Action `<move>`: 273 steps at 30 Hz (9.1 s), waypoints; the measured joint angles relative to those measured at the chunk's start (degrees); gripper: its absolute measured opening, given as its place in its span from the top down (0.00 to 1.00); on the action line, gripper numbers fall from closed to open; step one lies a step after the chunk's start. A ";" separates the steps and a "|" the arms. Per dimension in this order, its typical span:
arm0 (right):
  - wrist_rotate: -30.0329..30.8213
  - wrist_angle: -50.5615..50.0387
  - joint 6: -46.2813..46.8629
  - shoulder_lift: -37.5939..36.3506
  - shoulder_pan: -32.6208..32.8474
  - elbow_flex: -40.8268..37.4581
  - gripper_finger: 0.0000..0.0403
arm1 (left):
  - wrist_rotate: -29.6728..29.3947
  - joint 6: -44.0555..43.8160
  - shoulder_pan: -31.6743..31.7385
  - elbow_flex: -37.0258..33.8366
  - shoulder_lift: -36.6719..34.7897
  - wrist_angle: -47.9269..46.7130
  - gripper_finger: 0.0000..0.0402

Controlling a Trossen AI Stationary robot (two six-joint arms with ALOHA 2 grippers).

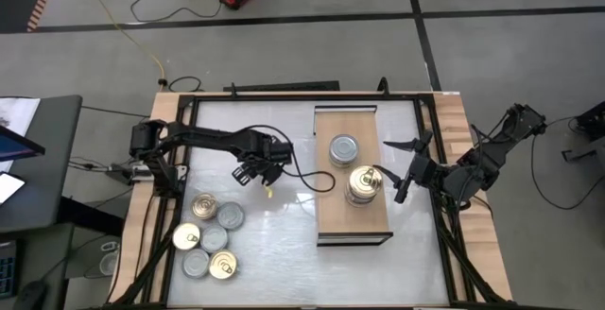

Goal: Stack canned seafood by type on shelf
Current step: Stack the green tuna can on top of the green tuna can, then stack the blue tuna can on top of the blue tuna can

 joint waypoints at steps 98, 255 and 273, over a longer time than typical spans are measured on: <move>-0.24 3.38 -5.71 -1.20 -2.24 0.00 0.23 | 37.21 -86.51 7.66 9.22 1.03 64.42 0.61; -0.85 1.69 -1.36 -2.58 0.09 0.00 0.23 | -0.73 -88.75 -28.96 -26.33 -19.52 -9.88 0.12; -2.19 2.52 -1.56 -2.58 0.09 0.00 0.23 | -38.69 -85.34 -21.35 -18.16 -17.22 3.82 0.12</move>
